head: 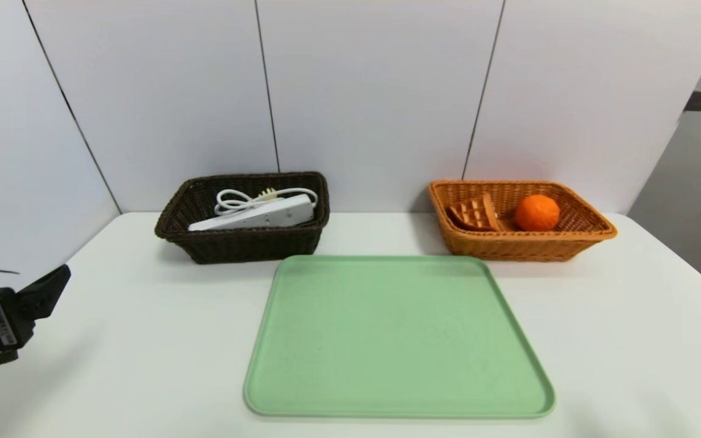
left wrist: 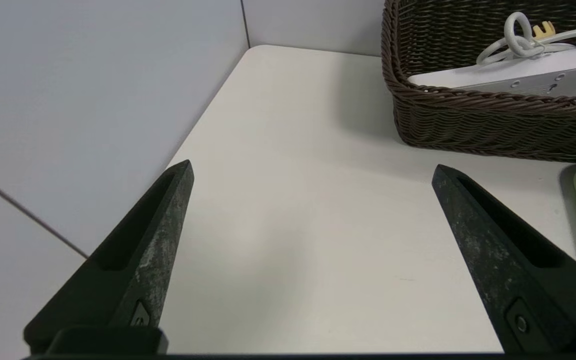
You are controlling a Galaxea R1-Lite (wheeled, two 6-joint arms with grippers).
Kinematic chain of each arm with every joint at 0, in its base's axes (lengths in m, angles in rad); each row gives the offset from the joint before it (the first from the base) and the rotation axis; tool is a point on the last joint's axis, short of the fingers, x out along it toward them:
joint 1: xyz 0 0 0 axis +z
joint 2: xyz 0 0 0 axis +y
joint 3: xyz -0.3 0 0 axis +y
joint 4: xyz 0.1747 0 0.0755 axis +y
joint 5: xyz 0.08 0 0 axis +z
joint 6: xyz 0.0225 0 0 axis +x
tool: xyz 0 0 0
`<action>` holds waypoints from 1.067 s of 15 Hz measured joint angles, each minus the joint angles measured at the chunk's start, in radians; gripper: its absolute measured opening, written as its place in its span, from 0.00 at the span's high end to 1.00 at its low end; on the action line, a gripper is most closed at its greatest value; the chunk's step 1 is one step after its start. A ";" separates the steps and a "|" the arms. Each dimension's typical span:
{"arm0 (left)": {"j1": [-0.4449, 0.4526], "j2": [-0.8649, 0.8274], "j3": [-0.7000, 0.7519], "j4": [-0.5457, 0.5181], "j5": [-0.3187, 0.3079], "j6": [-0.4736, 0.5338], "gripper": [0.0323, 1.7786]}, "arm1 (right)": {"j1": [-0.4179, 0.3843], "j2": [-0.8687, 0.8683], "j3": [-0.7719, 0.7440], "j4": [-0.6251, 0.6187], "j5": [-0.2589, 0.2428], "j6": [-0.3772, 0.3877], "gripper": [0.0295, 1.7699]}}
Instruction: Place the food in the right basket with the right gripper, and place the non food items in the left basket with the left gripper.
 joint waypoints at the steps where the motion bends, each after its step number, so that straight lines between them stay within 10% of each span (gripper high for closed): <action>1: 0.010 -0.036 0.037 -0.016 -0.001 0.001 0.05 | -0.002 -0.057 -0.003 0.072 0.013 0.000 0.03; 10: 0.108 -0.362 0.294 -0.023 -0.051 0.004 0.05 | 0.011 -0.276 -0.030 0.267 0.032 0.006 0.03; 16: 0.160 -0.629 0.340 0.207 -0.114 -0.026 0.05 | 0.044 -0.323 -0.056 0.330 0.047 0.024 0.03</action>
